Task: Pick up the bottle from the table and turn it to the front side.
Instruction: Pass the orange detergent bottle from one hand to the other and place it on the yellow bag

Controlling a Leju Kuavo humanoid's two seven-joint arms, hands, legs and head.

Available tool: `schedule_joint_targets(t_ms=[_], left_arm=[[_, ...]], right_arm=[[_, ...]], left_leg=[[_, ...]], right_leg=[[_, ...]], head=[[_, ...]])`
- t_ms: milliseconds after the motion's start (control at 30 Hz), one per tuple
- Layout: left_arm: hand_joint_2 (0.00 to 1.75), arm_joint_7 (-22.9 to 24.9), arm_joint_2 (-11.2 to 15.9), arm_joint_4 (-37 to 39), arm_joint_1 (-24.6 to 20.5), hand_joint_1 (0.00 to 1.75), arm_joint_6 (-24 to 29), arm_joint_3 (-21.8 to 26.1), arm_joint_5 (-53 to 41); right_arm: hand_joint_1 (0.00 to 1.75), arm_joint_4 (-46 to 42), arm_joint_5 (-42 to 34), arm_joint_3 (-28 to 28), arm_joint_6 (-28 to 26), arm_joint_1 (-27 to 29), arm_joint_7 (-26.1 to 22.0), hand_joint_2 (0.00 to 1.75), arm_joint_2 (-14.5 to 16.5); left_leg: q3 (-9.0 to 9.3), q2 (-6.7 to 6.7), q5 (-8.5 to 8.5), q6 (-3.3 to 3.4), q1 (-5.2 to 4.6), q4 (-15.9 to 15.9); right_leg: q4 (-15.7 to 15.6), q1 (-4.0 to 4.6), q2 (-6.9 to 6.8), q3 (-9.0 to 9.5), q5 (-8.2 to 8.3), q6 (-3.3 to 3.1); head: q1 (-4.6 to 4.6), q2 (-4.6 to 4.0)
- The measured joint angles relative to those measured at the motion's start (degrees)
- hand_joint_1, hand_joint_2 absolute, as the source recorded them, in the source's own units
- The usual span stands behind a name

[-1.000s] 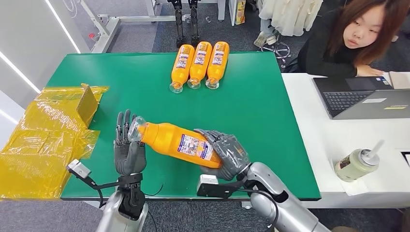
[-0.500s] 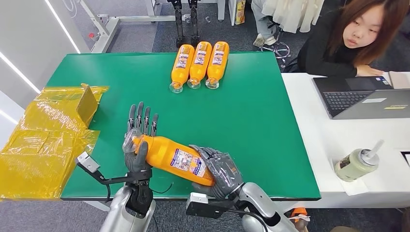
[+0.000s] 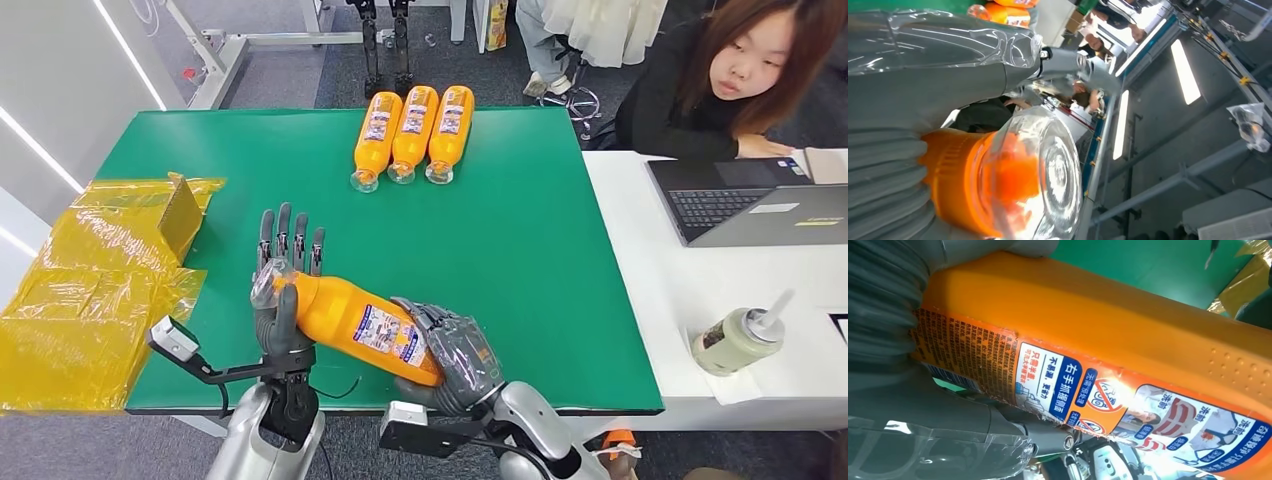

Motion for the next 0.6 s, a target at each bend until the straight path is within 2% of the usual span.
schedule_joint_targets(t_ms=[300, 600], left_arm=[[1.75, -0.1, 0.0, -0.1, -0.7, 1.75, -0.4, -0.9, 0.0], [1.75, 0.0, -0.1, -0.1, -1.2, 1.75, -0.3, -1.3, 0.7]], right_arm=[[1.75, -3.1, 2.4, -1.2, 0.7, 1.8, 2.3, 1.75, 0.8], [1.75, -4.5, 3.6, -2.1, 1.1, 2.8, 2.4, 1.75, 1.0]], left_leg=[[-0.01, 0.00, 0.00, 0.00, 0.00, 0.0], [-0.01, 0.00, 0.00, 0.00, 0.00, 0.0]], right_leg=[[0.0, 0.00, -0.01, 0.00, 0.00, 0.00], [0.0, 0.00, 0.00, -0.01, 0.00, 0.00]], head=[[0.00, 0.00], [0.00, 0.00]])
